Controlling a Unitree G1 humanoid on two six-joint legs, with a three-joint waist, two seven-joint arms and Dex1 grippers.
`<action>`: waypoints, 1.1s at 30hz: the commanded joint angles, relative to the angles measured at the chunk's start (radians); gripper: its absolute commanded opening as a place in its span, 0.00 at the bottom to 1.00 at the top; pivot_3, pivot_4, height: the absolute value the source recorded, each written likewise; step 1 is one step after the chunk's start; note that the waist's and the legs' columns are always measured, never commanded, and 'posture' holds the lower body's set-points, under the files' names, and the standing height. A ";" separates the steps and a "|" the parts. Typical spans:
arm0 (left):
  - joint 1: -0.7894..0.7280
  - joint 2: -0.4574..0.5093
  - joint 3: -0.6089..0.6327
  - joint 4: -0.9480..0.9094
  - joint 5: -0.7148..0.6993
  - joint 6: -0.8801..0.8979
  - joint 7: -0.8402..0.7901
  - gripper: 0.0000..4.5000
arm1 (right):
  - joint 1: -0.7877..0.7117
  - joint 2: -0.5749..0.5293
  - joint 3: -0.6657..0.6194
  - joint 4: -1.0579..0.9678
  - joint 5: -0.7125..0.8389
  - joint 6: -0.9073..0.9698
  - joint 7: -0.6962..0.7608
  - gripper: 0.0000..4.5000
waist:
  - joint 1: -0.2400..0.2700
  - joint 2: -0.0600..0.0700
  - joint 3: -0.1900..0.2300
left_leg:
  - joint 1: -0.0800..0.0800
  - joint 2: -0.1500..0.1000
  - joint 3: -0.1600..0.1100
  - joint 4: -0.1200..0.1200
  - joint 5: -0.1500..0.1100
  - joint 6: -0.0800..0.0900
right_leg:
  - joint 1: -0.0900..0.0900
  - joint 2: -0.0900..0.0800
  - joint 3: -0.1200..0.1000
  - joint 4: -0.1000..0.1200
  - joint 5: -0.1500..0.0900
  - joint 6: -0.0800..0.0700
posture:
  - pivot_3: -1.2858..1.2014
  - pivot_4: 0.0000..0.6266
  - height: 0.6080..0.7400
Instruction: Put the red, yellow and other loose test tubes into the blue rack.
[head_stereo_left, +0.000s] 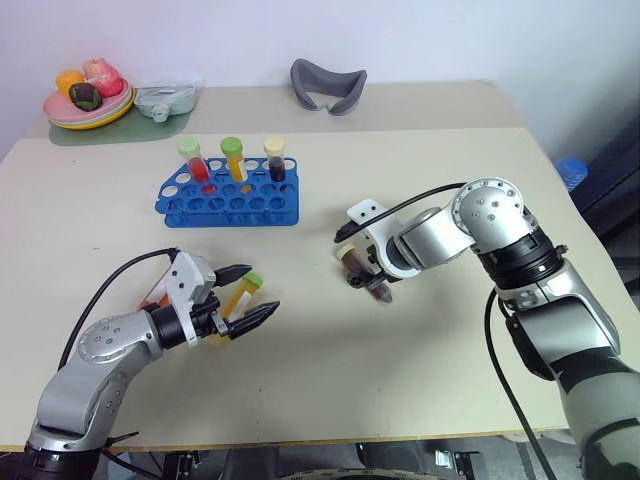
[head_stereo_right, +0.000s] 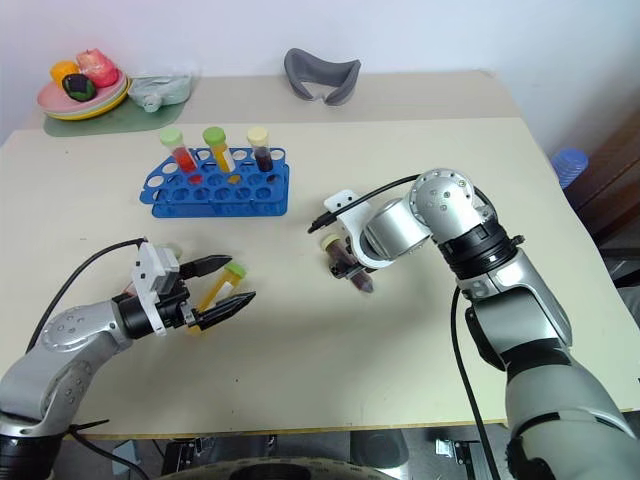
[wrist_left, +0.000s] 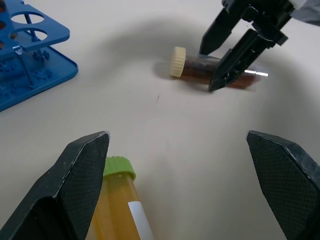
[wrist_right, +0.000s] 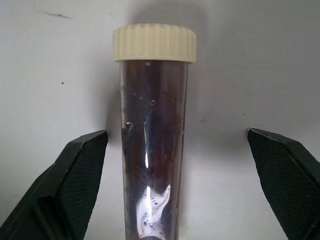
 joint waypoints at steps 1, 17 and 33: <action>0.002 0.010 -0.010 -0.023 0.005 -0.024 -0.021 0.99 | 0.000 0.010 0.019 0.002 -0.014 0.006 -0.018 1.00 | 0.000 0.000 0.000 | 0.000 0.000 0.000 0.000 0.000 0.000 | 0.000 0.000 0.000 0.000 0.000 0.000 | 0.52 0.24 1.00; 0.007 0.023 -0.025 -0.019 0.012 -0.031 -0.048 1.00 | 0.020 0.040 0.011 -0.021 0.003 0.006 -0.046 0.38 | 0.001 0.000 0.000 | 0.000 0.000 0.000 -0.001 0.000 0.000 | 0.000 0.000 0.000 0.000 0.000 0.000 | 0.52 0.24 1.00; 0.015 0.002 0.064 -0.005 -0.004 -0.034 0.007 1.00 | 0.008 0.067 -0.090 -0.375 -0.234 -0.213 0.293 0.38 | 0.000 0.003 0.002 | -0.006 0.000 0.000 0.000 0.000 0.000 | -0.008 0.001 0.000 0.002 0.000 0.000 | 0.52 0.24 1.00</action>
